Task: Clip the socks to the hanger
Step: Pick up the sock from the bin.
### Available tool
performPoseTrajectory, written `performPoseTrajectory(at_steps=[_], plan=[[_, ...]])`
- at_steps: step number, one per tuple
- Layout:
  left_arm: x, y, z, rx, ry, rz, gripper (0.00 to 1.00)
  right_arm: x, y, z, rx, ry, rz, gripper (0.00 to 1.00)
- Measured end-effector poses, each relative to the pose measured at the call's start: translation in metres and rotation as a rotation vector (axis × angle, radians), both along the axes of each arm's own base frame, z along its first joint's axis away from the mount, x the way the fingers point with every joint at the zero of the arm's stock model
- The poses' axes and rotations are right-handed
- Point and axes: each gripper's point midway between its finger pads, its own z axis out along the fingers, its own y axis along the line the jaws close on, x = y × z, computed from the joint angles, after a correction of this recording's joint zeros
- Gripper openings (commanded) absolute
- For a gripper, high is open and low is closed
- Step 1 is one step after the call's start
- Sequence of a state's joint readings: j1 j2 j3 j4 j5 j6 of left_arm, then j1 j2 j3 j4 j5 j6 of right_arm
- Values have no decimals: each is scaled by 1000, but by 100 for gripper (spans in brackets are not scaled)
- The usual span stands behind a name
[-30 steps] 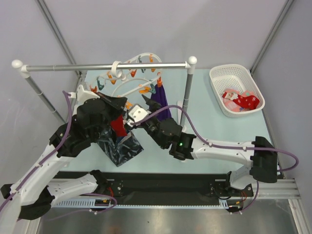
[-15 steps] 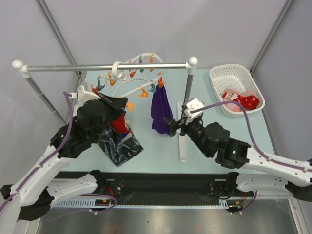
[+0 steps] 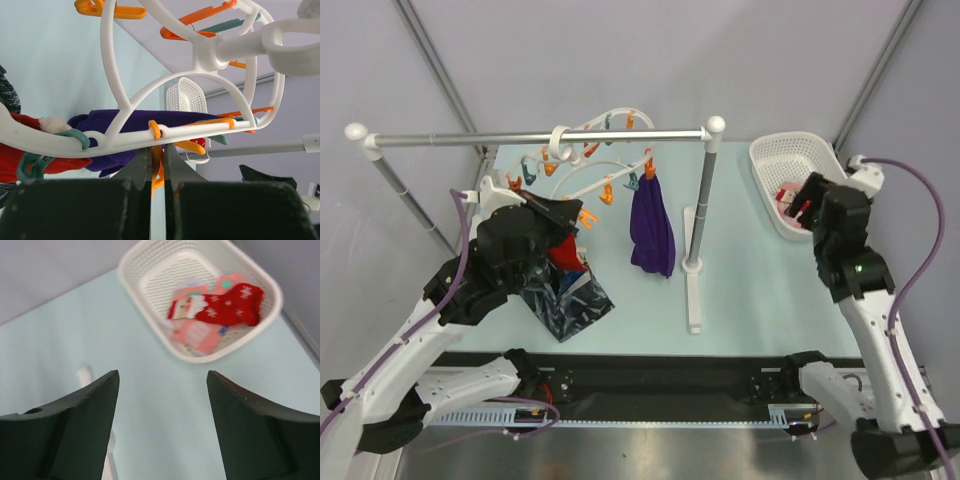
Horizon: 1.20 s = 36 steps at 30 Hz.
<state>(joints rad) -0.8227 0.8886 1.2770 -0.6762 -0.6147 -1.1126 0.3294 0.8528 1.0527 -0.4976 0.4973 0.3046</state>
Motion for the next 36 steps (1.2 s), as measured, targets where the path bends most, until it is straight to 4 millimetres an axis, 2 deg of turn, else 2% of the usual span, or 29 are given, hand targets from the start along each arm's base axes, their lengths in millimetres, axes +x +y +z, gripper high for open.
performPoseTrajectory(at_steps=[2,5,8,12,14,17,22,27,32,33,36], plan=[[0,0,0,0,-1,0,0,14,-38,-9,56,37,-105,75],[-1,1,1,4,-3,-2,0,35,-80,-36,149,108,-197,76],[-2,2,1,3,-4,-2,0,58,-111,-71,221,193,-266,75],[-2,2,1,1,-6,-3,0,94,-138,-114,298,289,-310,72],[-3,1,1,-3,-7,-10,0,108,-147,-129,319,319,-322,71],[-3,-1,0,-8,-8,-19,0,125,-160,-138,322,329,-347,71],[-4,-4,1,-17,-11,-34,0,142,-176,-152,319,331,-364,70],[-5,-5,1,-21,-10,-45,0,163,-191,-190,328,394,-383,66],[-5,-7,0,-24,-11,-52,0,173,-193,-228,345,471,-385,59],[-4,-8,0,-25,-12,-53,0,176,-194,-231,347,479,-385,59],[-4,-10,0,-28,-13,-58,0,181,-191,-231,317,494,-382,75]])
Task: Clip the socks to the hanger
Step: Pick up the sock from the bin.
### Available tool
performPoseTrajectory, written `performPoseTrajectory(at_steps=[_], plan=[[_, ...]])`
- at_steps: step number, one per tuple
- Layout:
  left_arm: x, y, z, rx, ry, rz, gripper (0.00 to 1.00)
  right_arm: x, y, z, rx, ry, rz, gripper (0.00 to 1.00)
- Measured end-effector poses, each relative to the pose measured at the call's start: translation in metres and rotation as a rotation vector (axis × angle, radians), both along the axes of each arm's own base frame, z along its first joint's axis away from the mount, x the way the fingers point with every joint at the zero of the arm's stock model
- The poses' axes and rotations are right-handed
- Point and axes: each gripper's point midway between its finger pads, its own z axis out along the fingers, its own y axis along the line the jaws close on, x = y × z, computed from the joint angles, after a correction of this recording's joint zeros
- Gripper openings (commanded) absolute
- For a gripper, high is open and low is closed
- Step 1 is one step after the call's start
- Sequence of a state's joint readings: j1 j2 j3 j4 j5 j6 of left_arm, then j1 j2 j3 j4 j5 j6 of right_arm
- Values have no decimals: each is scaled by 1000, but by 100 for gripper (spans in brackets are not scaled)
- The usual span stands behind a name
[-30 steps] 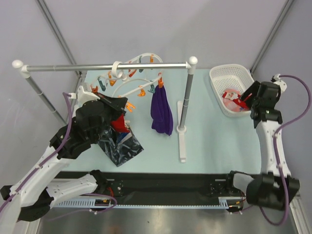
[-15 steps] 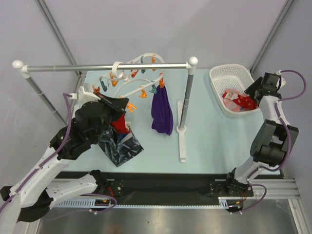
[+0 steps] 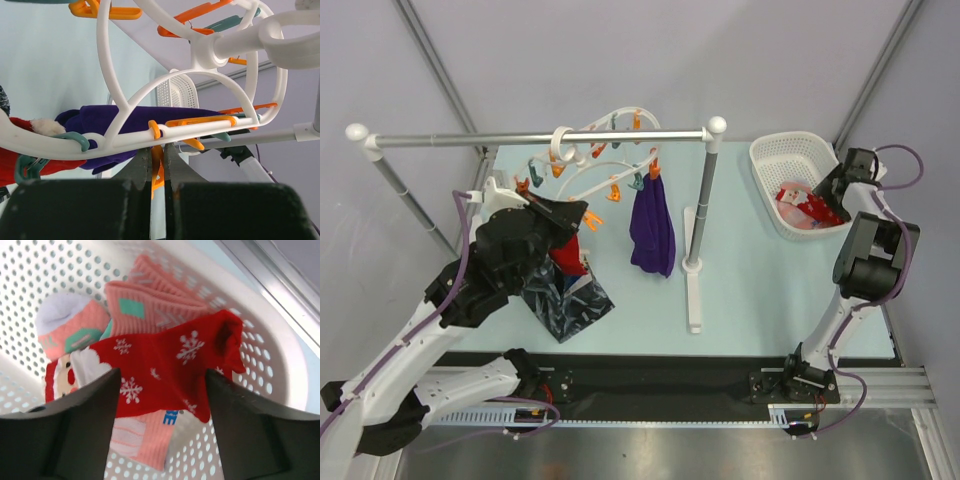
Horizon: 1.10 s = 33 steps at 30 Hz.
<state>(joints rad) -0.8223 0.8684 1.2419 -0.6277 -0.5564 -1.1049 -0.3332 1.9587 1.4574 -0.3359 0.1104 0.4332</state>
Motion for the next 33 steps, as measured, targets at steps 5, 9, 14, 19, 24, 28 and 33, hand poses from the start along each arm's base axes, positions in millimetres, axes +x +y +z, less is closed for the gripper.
performPoseTrajectory(at_steps=[5,9,14,19,24,28,33], plan=[[0,-2,0,-4,-1,-8,0,3,13,17,-142,27,31,90],[0,-2,0,0,-3,-11,0,5,32,40,-253,29,87,86],[0,-2,0,1,-4,-11,0,22,62,59,-304,4,186,67],[-1,-2,0,2,-3,-11,0,46,78,44,-270,10,255,59],[-2,-1,1,0,-4,-11,0,42,84,-1,-214,101,292,56],[-2,-1,1,0,-4,-11,0,37,85,-18,-194,145,295,55],[-2,-1,0,1,-4,-11,0,41,84,-21,-193,146,284,35]])
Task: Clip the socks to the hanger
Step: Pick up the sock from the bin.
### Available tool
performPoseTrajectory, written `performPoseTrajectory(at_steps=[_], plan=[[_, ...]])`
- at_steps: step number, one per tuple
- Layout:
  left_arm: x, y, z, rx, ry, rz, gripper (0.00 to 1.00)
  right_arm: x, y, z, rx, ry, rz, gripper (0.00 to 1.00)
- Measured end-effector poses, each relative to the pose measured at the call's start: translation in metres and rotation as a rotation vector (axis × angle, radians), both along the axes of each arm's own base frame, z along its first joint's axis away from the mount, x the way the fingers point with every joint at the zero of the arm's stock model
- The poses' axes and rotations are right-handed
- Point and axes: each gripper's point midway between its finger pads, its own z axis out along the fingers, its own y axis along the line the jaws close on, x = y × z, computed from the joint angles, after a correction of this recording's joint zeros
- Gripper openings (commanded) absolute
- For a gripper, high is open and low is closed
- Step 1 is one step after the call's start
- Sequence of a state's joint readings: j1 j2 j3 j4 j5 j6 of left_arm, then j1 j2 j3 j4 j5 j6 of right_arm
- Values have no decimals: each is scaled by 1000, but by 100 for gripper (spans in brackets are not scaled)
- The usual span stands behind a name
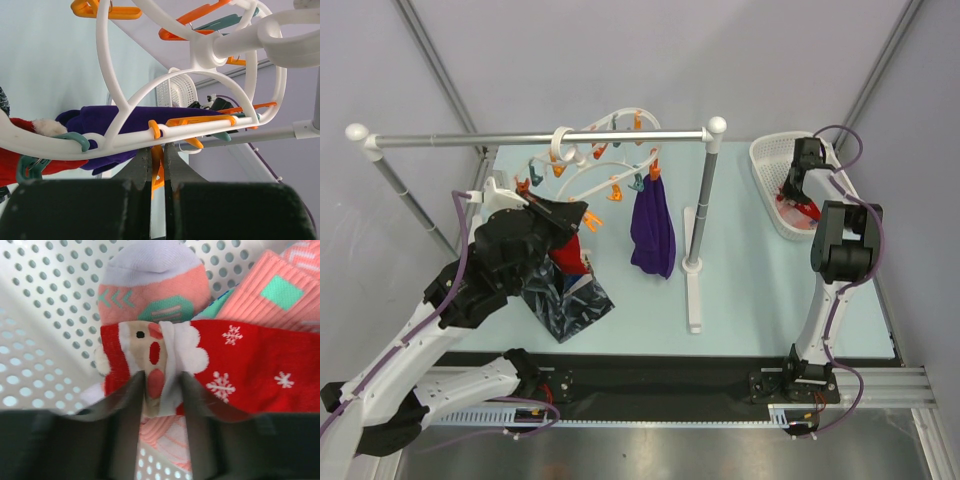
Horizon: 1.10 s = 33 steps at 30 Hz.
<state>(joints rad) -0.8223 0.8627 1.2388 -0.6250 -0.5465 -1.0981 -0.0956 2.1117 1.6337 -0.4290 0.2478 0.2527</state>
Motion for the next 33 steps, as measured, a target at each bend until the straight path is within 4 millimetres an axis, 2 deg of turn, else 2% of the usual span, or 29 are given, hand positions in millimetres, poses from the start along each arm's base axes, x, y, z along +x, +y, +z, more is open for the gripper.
performPoseTrajectory(at_steps=[4,8,12,16,18,25,28,33], plan=[[0,0,0,0,0,0,0,0,-2,1,-11,0,-8,22],[0,0,0,0,0,0,0,3,-6,8,-28,-12,-20,17],[0,0,0,0,0,0,0,8,-12,22,-41,-30,-33,11],[0,0,0,1,0,0,0,7,-20,48,-48,-69,-52,4],[0,0,0,1,0,0,0,3,-26,66,-49,-96,-66,0],[0,-1,-1,0,0,-1,0,-15,-37,140,-30,-231,-103,0],[1,-1,-1,-4,-3,-1,0,-32,-29,178,-12,-305,-100,0],[1,-2,-2,-10,-7,-5,0,-83,3,245,9,-447,-53,0]])
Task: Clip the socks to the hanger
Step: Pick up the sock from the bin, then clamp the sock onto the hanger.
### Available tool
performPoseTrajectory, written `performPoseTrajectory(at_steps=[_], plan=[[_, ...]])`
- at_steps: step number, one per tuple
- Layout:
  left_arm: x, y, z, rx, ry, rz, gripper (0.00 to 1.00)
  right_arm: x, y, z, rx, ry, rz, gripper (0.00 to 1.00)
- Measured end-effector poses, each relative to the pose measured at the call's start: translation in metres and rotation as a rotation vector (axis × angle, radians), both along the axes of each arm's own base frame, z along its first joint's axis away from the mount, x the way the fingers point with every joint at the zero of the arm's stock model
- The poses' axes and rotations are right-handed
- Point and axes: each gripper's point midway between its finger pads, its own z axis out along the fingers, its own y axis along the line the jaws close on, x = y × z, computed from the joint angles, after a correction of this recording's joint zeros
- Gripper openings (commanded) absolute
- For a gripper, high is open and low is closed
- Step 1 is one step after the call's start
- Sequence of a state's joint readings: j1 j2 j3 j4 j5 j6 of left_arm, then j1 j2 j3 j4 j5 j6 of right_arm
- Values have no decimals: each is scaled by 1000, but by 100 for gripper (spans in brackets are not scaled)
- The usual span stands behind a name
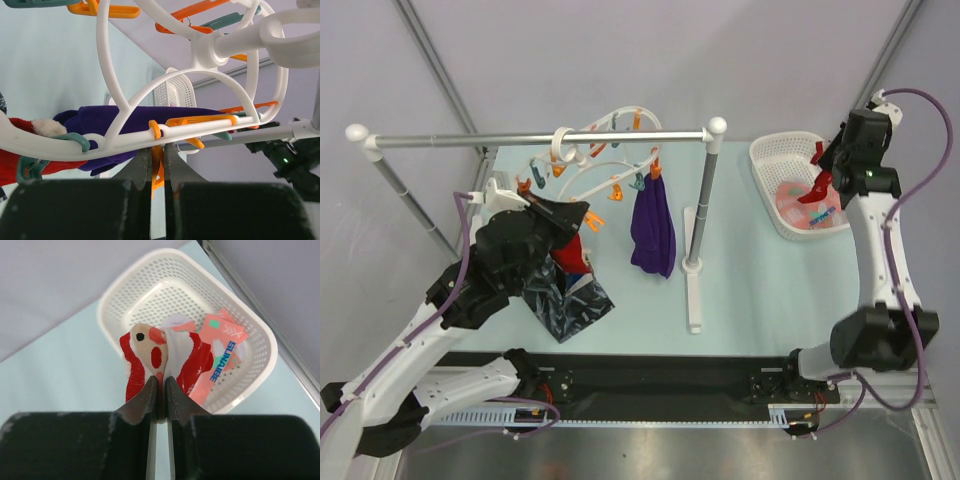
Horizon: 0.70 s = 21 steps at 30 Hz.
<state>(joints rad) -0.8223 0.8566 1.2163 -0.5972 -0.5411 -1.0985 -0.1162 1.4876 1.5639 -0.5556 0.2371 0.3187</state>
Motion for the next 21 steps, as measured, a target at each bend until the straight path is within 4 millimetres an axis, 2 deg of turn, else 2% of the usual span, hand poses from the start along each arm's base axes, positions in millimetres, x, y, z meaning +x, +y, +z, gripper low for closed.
performPoseTrajectory(at_steps=[2,5,8,10,13,19,21], plan=[[0,-1,0,-3,-2,-3,0,-20,16,25,-1,-58,33,0],[1,-2,-1,-5,-4,-4,0,-56,53,56,-4,-139,117,0],[1,-3,-1,-7,-5,-6,0,-94,94,69,16,-179,229,0],[1,-3,0,-8,-6,-7,0,-119,117,69,40,-186,312,0],[0,-3,0,-9,-5,-11,0,-149,148,50,91,-138,434,0],[0,-3,-1,-12,-7,-13,0,-201,198,-15,151,95,648,0],[0,-3,-1,-15,-8,-15,0,-217,212,-28,189,155,728,0]])
